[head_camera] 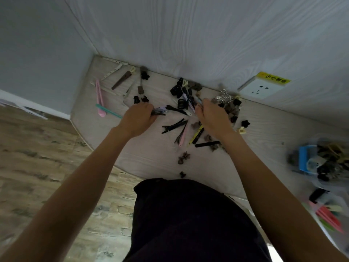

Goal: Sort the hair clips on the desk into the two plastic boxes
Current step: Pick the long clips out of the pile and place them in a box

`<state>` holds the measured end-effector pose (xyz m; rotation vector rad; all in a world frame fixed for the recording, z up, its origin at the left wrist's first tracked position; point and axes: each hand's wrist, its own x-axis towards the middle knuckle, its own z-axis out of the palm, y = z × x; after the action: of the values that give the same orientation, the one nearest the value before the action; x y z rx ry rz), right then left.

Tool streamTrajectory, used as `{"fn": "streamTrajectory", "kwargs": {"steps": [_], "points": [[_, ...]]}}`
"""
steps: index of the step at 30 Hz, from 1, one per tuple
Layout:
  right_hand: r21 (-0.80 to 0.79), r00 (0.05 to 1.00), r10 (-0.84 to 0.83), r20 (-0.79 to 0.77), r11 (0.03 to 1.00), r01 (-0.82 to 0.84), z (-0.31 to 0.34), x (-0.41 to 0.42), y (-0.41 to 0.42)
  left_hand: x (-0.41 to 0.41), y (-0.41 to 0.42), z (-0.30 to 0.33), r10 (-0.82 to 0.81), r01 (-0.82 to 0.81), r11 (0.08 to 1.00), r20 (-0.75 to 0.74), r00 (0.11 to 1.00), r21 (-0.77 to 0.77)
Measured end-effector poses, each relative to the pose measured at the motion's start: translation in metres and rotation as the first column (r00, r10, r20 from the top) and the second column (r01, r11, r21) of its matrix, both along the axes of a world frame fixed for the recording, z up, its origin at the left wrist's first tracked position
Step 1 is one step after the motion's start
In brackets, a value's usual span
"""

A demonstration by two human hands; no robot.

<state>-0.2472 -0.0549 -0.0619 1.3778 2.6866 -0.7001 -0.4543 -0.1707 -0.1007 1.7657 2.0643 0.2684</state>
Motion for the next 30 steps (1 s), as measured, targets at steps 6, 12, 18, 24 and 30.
{"fn": "streamTrajectory", "kwargs": {"steps": [6,12,18,24,30], "points": [[0.014,0.957,0.271,0.107,0.962,-0.274,-0.013,0.001,-0.03,0.022,-0.023,0.006,0.219,-0.206,0.974,0.144,0.965,-0.095],[0.002,0.892,0.412,0.188,0.908,-0.42,-0.023,0.017,-0.042,0.051,-0.005,0.006,0.256,-0.233,0.959,0.14,0.956,-0.162],[-0.007,0.9,0.396,0.182,0.916,-0.401,-0.029,0.015,-0.037,0.049,0.021,-0.001,0.053,-0.049,0.981,0.014,0.999,-0.19],[0.023,0.862,0.493,0.115,0.866,-0.499,-0.027,0.015,-0.03,0.043,0.024,-0.004,0.013,-0.005,0.969,0.031,0.999,-0.249],[0.076,0.914,0.4,0.065,0.912,-0.404,-0.017,0.013,-0.022,0.031,0.017,-0.002,0.163,-0.123,0.966,0.167,0.972,-0.229]]}}
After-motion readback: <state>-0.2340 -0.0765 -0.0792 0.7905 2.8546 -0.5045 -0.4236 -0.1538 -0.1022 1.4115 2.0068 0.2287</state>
